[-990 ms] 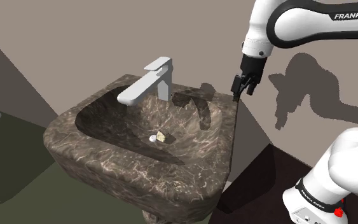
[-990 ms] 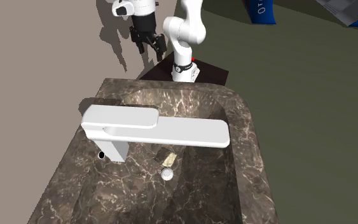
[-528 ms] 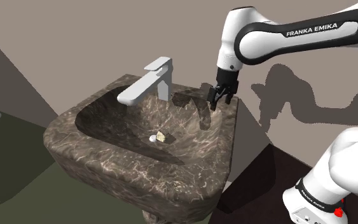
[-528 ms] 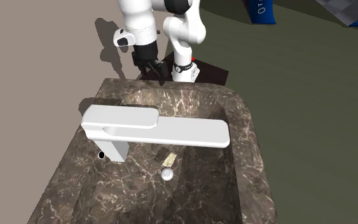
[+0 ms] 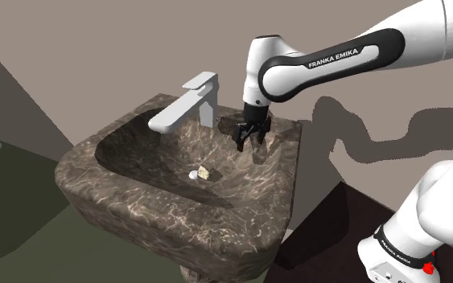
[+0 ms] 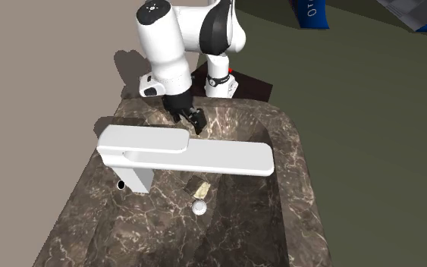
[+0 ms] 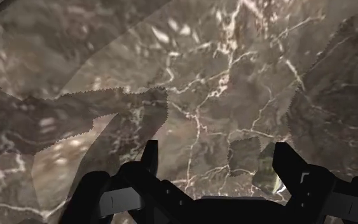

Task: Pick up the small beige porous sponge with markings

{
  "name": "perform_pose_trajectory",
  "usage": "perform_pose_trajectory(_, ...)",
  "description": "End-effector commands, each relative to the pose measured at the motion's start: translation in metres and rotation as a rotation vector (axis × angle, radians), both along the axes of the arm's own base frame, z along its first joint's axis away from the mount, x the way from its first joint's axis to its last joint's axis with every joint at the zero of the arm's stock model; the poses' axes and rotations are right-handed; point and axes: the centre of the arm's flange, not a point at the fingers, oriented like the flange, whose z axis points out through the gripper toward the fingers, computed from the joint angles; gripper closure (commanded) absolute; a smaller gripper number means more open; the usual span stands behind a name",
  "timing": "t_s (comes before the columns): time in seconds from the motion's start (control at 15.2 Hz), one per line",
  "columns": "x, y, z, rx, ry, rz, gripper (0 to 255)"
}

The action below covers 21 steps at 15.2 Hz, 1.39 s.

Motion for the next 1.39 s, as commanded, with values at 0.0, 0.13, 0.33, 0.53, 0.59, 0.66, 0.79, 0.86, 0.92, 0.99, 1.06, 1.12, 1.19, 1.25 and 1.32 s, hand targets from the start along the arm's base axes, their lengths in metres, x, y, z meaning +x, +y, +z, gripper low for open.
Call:
perform_pose_trajectory(0.0, 0.016, 0.016, -0.016, 0.010, 0.002, -0.004, 0)
perform_pose_trajectory(0.13, 0.031, 0.030, -0.031, 0.020, 0.004, -0.007, 0)
perform_pose_trajectory(0.33, 0.055, 0.052, -0.052, 0.033, 0.008, -0.011, 0)
perform_pose_trajectory(0.53, 0.079, 0.074, -0.074, 0.047, 0.011, -0.016, 0)
perform_pose_trajectory(0.59, 0.087, 0.081, -0.081, 0.052, 0.012, -0.018, 0)
perform_pose_trajectory(0.66, 0.095, 0.088, -0.088, 0.057, 0.013, -0.019, 0)
perform_pose_trajectory(0.79, 0.111, 0.103, -0.102, 0.066, 0.016, -0.022, 0)
perform_pose_trajectory(0.86, 0.116, 0.107, -0.106, 0.068, 0.016, -0.023, 0)
perform_pose_trajectory(0.92, 0.116, 0.107, -0.111, 0.068, 0.016, -0.023, 0)
perform_pose_trajectory(0.99, 0.116, 0.107, -0.116, 0.068, 0.016, -0.023, 0)
perform_pose_trajectory(1.06, 0.116, 0.107, -0.122, 0.068, 0.016, -0.023, 0)
perform_pose_trajectory(1.12, 0.116, 0.107, -0.127, 0.068, 0.016, -0.023, 0)
perform_pose_trajectory(1.19, 0.116, 0.107, -0.132, 0.068, 0.016, -0.023, 0)
perform_pose_trajectory(1.25, 0.116, 0.107, -0.137, 0.068, 0.016, -0.023, 0)
perform_pose_trajectory(1.32, 0.116, 0.107, -0.143, 0.068, 0.016, -0.023, 0)
